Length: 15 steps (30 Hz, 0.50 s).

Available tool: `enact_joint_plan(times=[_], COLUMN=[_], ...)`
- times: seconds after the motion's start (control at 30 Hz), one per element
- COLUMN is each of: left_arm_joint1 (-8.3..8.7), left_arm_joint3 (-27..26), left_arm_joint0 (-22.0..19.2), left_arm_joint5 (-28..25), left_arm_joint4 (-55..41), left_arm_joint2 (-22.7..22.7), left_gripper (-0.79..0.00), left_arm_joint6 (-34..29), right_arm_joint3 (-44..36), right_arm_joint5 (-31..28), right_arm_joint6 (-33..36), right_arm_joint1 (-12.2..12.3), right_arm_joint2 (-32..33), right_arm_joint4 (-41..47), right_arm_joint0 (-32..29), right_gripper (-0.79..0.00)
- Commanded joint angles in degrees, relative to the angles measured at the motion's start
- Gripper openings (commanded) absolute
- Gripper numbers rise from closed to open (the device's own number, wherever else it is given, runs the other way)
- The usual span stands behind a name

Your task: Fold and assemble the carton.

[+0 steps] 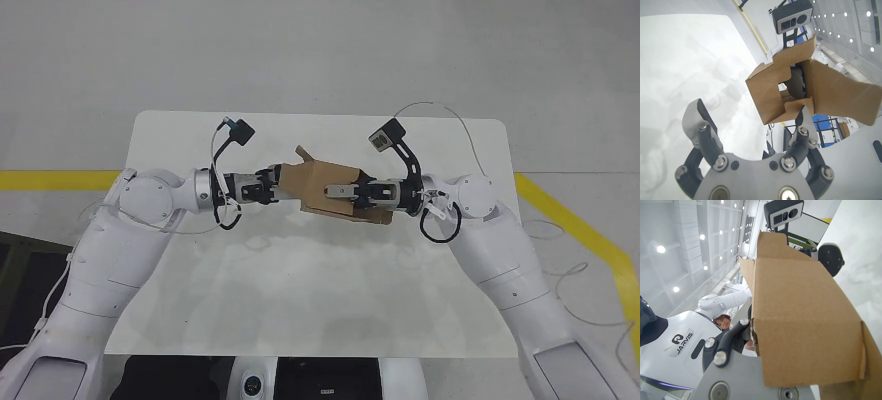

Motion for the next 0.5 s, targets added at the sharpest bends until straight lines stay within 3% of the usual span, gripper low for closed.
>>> enact_joint_plan(times=[0.0,0.47], left_arm_joint1=[0.01,-0.14], left_arm_joint3=[0.8,4.4], left_arm_joint0=[-0.4,-2.2], left_arm_joint5=[0.3,1.1], left_arm_joint4=[-0.7,-1.5], left_arm_joint2=[-0.5,-1.8], left_gripper=[0.0,0.0], left_arm_joint6=[0.5,2.9], right_arm_joint3=[0.0,-0.3], right_arm_joint5=[0.5,2.7], right_arm_joint6=[0.5,6.7], right_arm_joint1=[0.1,-0.6], right_arm_joint2=[0.2,-3.2], right_arm_joint4=[-0.1,-1.0], right_arm_joint0=[-0.2,1.5], right_gripper=[-0.785,-0.785])
